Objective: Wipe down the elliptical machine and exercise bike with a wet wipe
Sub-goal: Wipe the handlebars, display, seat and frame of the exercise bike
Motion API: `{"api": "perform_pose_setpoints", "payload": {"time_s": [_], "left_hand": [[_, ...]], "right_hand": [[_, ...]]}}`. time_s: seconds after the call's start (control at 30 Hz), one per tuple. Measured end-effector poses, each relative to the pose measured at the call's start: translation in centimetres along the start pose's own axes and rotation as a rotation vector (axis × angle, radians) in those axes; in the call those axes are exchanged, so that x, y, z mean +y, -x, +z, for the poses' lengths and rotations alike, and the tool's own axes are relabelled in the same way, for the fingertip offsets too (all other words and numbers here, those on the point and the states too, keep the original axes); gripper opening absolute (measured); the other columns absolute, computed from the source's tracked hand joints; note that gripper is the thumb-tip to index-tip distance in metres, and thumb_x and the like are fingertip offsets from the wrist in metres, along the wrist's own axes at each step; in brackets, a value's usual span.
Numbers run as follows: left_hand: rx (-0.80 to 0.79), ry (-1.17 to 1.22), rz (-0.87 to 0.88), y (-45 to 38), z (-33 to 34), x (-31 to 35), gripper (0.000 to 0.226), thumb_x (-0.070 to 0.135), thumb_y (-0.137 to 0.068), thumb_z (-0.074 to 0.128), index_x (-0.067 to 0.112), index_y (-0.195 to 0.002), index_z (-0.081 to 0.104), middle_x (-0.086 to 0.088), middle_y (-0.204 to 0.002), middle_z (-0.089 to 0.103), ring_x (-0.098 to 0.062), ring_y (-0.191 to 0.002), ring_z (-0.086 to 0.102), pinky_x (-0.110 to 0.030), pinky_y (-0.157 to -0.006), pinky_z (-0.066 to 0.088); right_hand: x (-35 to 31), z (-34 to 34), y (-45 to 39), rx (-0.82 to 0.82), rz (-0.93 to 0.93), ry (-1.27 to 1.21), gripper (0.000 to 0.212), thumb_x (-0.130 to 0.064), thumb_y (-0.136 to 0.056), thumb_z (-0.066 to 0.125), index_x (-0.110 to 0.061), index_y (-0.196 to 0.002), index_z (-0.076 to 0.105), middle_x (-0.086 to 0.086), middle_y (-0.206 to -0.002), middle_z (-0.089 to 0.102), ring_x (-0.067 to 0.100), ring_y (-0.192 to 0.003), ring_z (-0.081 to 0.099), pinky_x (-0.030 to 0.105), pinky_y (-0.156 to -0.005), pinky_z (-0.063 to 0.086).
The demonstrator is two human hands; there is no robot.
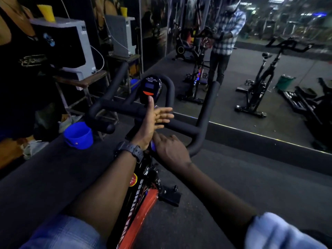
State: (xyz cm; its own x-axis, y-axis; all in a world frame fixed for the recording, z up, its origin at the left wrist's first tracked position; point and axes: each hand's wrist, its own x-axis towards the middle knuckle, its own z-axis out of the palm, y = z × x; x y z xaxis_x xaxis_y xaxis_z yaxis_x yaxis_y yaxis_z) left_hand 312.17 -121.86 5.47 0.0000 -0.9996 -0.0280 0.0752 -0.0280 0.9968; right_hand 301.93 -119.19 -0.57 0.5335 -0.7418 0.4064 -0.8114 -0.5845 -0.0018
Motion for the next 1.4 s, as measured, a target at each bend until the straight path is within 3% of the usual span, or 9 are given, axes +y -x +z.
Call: {"api": "perform_pose_setpoints", "payload": {"time_s": [0.1,0.27,0.4,0.57,0.8,0.97,1.1,1.23,1.4], "left_hand": [[0.023,-0.031,0.038,-0.4,0.4,-0.1,0.088,0.063,-0.101,-0.003,0.016,-0.12,0.069,-0.003,-0.109,0.073,-0.017,-0.103,0.061,-0.039,-0.096,0.039],[0.038,-0.041,0.149,0.1,0.8,-1.1,0.084,0.071,-0.085,0.011,0.016,-0.107,0.071,-0.004,-0.098,0.072,-0.008,-0.089,0.06,-0.026,-0.081,0.039],[0.048,0.015,0.158,-0.2,0.1,-1.5,0.087,0.067,-0.086,0.007,0.014,-0.115,0.07,-0.007,-0.108,0.074,-0.011,-0.101,0.062,-0.033,-0.095,0.038],[0.066,0.087,0.097,-0.4,-1.1,-2.1,0.095,0.067,-0.097,-0.006,0.013,-0.125,0.067,-0.012,-0.121,0.072,-0.026,-0.123,0.06,-0.044,-0.109,0.038],[-0.051,-0.081,0.118,-0.6,0.8,-1.1,0.083,0.074,-0.08,0.006,0.027,-0.107,0.068,0.003,-0.101,0.071,-0.014,-0.1,0.058,-0.034,-0.09,0.038],[-0.097,-0.228,0.096,-1.0,1.0,-1.4,0.093,0.088,-0.068,0.009,0.031,-0.104,0.072,-0.004,-0.104,0.074,-0.014,-0.089,0.059,-0.031,-0.079,0.041],[-0.112,-0.42,0.198,-0.6,0.8,-2.1,0.093,0.095,-0.071,0.01,0.036,-0.106,0.073,0.007,-0.102,0.075,-0.007,-0.088,0.066,-0.032,-0.084,0.046],[-0.078,-0.507,0.22,-0.8,0.8,-2.5,0.087,0.097,-0.072,0.008,0.044,-0.1,0.071,0.013,-0.099,0.075,-0.006,-0.089,0.069,-0.04,-0.096,0.052],[-0.027,-0.495,0.291,-0.8,1.8,-2.0,0.092,0.087,-0.081,0.015,0.024,-0.112,0.075,0.003,-0.102,0.075,-0.01,-0.094,0.067,-0.041,-0.098,0.051]], "right_hand": [[1.4,-0.3,1.9,0.061,0.013,0.04,0.026,-0.041,-0.087,0.062,-0.017,-0.095,0.054,0.0,-0.077,0.067,0.024,-0.064,0.064,0.037,-0.072,0.036],[3.8,-1.7,3.2,-0.071,0.034,0.148,0.044,-0.052,-0.068,0.08,-0.021,-0.083,0.053,0.0,-0.063,0.064,0.024,-0.058,0.063,0.033,-0.072,0.039],[-1.9,-1.7,-1.6,-0.223,0.078,0.091,0.027,-0.036,-0.095,0.055,-0.012,-0.107,0.059,0.011,-0.101,0.069,0.032,-0.087,0.066,0.034,-0.07,0.041],[2.0,-0.1,2.5,0.053,-0.011,0.127,0.024,-0.043,-0.088,0.06,-0.02,-0.095,0.058,0.001,-0.08,0.065,0.027,-0.071,0.062,0.037,-0.068,0.041],[1.1,0.4,0.6,0.055,0.015,0.168,0.027,-0.04,-0.079,0.074,-0.018,-0.081,0.06,0.004,-0.069,0.065,0.026,-0.06,0.061,0.032,-0.061,0.044],[2.9,0.0,3.7,0.207,-0.044,0.086,0.024,-0.036,-0.098,0.049,-0.016,-0.099,0.063,0.004,-0.084,0.061,0.028,-0.077,0.058,0.04,-0.075,0.042],[7.8,-1.5,7.3,0.106,-0.083,0.079,0.07,-0.069,-0.084,0.058,-0.007,-0.116,0.064,0.005,-0.103,0.064,0.026,-0.105,0.059,0.045,-0.11,0.035],[1.4,-1.4,4.5,0.067,0.046,0.007,0.085,-0.088,-0.078,0.038,-0.01,-0.1,0.062,0.005,-0.089,0.059,0.027,-0.084,0.055,0.041,-0.099,0.037],[2.6,-0.8,7.9,0.056,-0.015,0.033,0.091,-0.075,-0.09,0.037,-0.006,-0.149,0.037,0.011,-0.148,0.044,0.028,-0.134,0.042,0.044,-0.113,0.031]]}}
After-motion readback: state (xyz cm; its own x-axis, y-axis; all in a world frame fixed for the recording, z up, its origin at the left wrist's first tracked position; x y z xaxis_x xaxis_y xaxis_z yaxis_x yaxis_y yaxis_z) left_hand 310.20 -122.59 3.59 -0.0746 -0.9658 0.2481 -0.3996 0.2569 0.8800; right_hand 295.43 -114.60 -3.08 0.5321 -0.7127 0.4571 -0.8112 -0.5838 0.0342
